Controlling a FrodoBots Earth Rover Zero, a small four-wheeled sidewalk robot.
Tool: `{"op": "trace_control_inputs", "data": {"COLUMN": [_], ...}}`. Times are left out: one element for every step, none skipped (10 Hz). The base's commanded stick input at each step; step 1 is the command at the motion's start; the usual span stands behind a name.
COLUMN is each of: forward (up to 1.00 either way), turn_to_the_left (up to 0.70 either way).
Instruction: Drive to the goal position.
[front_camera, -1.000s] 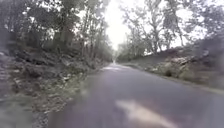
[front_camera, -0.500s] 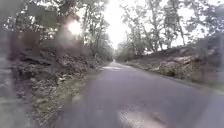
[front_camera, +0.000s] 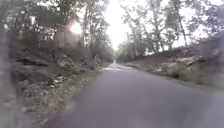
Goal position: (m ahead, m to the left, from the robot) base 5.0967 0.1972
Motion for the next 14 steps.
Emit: {"op": "trace_control_inputs", "data": {"forward": [0.70,0.70,0.70,0.70,0.70,0.70,0.70,0.70,0.70,0.70,0.70,0.70,0.70,0.70], "turn_to_the_left": [0.01,0.01,0.01,0.01,0.01,0.01,0.01,0.01,0.01,0.01,0.01,0.01,0.01,0.01]}}
